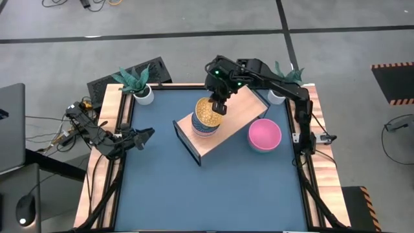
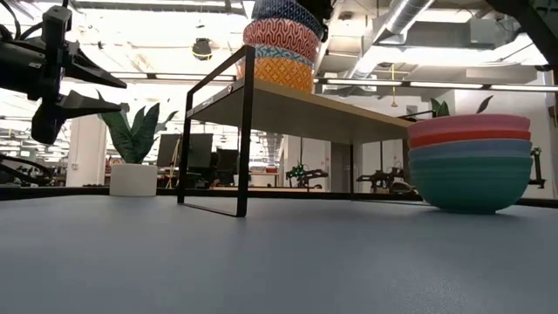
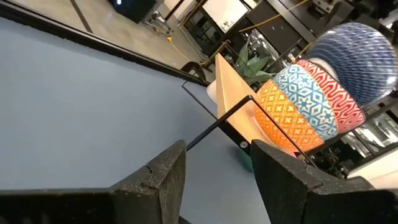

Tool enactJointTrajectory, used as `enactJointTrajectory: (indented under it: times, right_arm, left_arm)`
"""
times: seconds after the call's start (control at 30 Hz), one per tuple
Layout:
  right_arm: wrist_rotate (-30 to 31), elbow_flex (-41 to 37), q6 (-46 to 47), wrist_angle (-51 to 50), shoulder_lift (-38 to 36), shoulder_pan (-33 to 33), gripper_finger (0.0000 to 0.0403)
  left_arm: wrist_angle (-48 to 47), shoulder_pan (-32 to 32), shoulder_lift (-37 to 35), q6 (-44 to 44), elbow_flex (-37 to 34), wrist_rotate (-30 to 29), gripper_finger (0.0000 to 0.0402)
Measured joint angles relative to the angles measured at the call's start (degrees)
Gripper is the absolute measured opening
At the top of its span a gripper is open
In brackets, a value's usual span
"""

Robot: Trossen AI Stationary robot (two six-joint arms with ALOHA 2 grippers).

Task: Place and stack bowls onto a shelf
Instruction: Stack the yellow patterned bowl on top of the dark blue patterned bowl on the shelf, then put the pink bowl on the shelf

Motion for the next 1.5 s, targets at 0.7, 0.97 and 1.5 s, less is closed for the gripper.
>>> enactJointTrajectory:
  times: [0.7,0.97,1.5]
  right_arm:
    - [-2.2,0.1,0.0,5.4,-1.1,-1.1,0.0108]
    - [-2.4,0.1,3.3,-6.7,-2.2,-0.2,0.0109]
    - [9.2,-23.6,33.9,-15.2,-14.7,9.7,0.0116]
  left_arm:
    - [-0.2,0.0,0.0,0.7,0.0,-1.2,0.0165]
    - [-0.2,0.0,0.0,0.7,0.0,-1.2,0.0165]
    - [-0.5,0.0,0.0,1.6,0.0,-2.7,0.0165]
